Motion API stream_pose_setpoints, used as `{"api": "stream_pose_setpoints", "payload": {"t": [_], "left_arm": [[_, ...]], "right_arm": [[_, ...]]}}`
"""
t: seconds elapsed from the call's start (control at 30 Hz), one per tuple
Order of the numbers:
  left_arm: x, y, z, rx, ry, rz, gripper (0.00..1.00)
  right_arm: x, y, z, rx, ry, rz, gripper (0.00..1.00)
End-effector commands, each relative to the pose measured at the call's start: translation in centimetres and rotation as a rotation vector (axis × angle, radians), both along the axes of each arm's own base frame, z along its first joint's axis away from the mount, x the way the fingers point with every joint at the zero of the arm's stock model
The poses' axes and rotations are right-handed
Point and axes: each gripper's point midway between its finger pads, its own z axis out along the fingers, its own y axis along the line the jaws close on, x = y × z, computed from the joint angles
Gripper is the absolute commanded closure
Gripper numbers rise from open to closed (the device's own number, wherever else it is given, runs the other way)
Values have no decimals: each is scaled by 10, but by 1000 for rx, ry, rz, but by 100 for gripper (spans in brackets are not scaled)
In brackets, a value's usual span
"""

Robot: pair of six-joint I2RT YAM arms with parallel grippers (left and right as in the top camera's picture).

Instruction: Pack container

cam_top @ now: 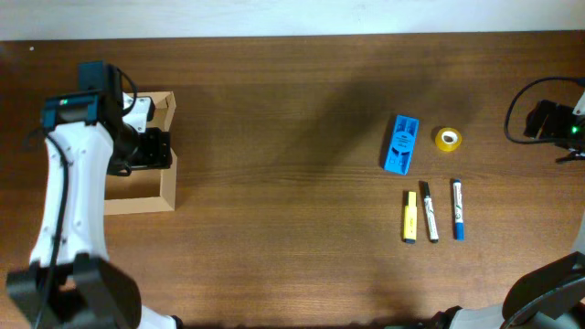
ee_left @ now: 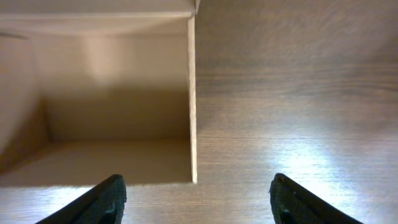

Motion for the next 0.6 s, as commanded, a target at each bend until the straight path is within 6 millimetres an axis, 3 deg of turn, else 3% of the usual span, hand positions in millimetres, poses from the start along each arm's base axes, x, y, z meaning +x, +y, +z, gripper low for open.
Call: {"api": "stream_pose_setpoints", "payload": {"t": [0.0, 0.27, 0.37, 0.43, 0.53, 0.57], "left_arm": [[6, -2, -25, -22, 74, -11, 27], [20, -3, -79, -35, 170, -29, 27], [23, -3, -97, -39, 198, -29, 32], [23, -3, -112, -44, 231, -29, 51], [21, -3, -130, -50, 273, -27, 98], [20, -3, -134, -52, 286, -23, 98]], "right_arm": [[2, 1, 8, -5, -22, 16, 1], [1, 2, 8, -3, -19, 16, 1], [1, 2, 8, -3, -19, 16, 1], [1, 1, 8, -4, -19, 16, 1], [1, 1, 8, -4, -19, 16, 1], [1, 1, 8, -4, -19, 16, 1]]}}
